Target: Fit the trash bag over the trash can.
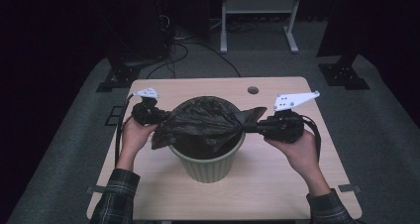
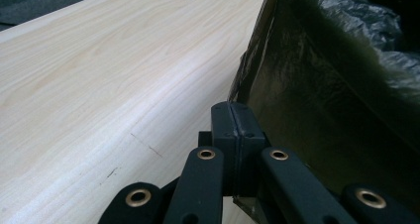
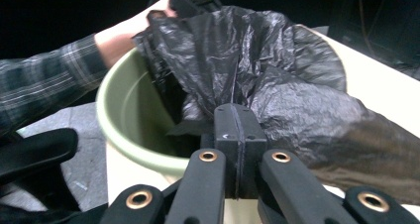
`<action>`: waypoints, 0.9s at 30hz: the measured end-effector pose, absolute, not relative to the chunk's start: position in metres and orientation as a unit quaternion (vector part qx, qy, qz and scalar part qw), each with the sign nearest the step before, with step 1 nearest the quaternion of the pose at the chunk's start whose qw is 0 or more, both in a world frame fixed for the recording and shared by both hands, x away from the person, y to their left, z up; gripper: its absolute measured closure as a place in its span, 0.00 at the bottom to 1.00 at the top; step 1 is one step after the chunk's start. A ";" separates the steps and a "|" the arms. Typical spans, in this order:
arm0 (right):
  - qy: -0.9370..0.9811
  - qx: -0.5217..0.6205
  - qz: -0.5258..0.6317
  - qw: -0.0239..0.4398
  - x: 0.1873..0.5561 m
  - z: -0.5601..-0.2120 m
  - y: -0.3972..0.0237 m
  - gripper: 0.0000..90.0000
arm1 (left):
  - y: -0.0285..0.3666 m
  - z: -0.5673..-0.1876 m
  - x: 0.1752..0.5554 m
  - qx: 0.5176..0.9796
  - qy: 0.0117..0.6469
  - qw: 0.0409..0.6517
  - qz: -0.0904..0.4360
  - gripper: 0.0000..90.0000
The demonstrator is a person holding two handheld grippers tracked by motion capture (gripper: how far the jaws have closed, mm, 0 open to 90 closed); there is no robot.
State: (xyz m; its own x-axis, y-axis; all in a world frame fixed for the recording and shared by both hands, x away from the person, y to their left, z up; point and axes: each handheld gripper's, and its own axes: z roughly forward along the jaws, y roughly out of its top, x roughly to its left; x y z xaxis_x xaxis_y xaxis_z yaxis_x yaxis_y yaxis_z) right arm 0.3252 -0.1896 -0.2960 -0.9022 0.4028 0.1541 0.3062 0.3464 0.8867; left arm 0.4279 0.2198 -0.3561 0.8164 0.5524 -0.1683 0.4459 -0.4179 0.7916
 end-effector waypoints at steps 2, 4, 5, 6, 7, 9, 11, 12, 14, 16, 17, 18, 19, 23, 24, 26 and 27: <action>0.822 0.212 0.527 0.042 0.321 -0.298 -0.189 1.00 | 0.220 -0.356 0.427 0.840 0.296 0.450 0.060 1.00; 0.824 0.208 0.526 0.035 0.316 -0.301 -0.187 1.00 | 0.220 -0.355 0.427 0.840 0.297 0.449 0.060 1.00; 0.826 0.205 0.524 0.034 0.313 -0.303 -0.186 1.00 | 0.221 -0.355 0.427 0.840 0.297 0.449 0.060 1.00; 0.827 0.204 0.523 0.032 0.311 -0.305 -0.185 1.00 | 0.221 -0.355 0.427 0.840 0.297 0.450 0.060 1.00; 0.829 0.202 0.521 0.031 0.309 -0.307 -0.185 1.00 | 0.221 -0.355 0.427 0.840 0.297 0.450 0.060 1.00; 0.829 0.200 0.521 0.025 0.305 -0.312 -0.184 1.00 | 0.222 -0.354 0.427 0.840 0.297 0.450 0.061 1.00; 0.830 0.196 0.521 0.021 0.301 -0.315 -0.183 1.00 | 0.221 -0.354 0.427 0.840 0.297 0.450 0.060 1.00; 0.831 0.193 0.522 0.019 0.299 -0.316 -0.183 1.00 | 0.221 -0.354 0.427 0.840 0.298 0.450 0.060 1.00; 0.832 0.191 0.520 0.014 0.294 -0.318 -0.183 1.00 | 0.222 -0.354 0.427 0.840 0.298 0.450 0.060 1.00; 0.834 0.188 0.518 0.011 0.291 -0.320 -0.182 1.00 | 0.221 -0.355 0.427 0.840 0.297 0.450 0.059 1.00; 0.835 0.187 0.517 0.009 0.290 -0.322 -0.182 1.00 | 0.221 -0.355 0.427 0.840 0.298 0.449 0.059 1.00; 0.836 0.185 0.516 0.007 0.288 -0.323 -0.181 1.00 | 0.220 -0.355 0.427 0.840 0.298 0.449 0.059 1.00; 0.838 0.182 0.514 0.007 0.287 -0.324 -0.179 1.00 | 0.220 -0.355 0.427 0.840 0.297 0.449 0.059 1.00; 0.850 0.175 0.497 0.006 0.284 -0.331 -0.172 1.00 | 0.220 -0.355 0.427 0.840 0.297 0.450 0.058 1.00; 0.853 0.173 0.493 0.006 0.283 -0.334 -0.170 1.00 | 0.220 -0.355 0.427 0.840 0.297 0.450 0.058 1.00; 0.856 0.174 0.486 0.004 0.283 -0.338 -0.168 1.00 | 0.220 -0.355 0.427 0.841 0.296 0.449 0.058 1.00; 0.857 0.174 0.485 0.002 0.283 -0.341 -0.167 1.00 | 0.220 -0.355 0.427 0.840 0.296 0.450 0.058 1.00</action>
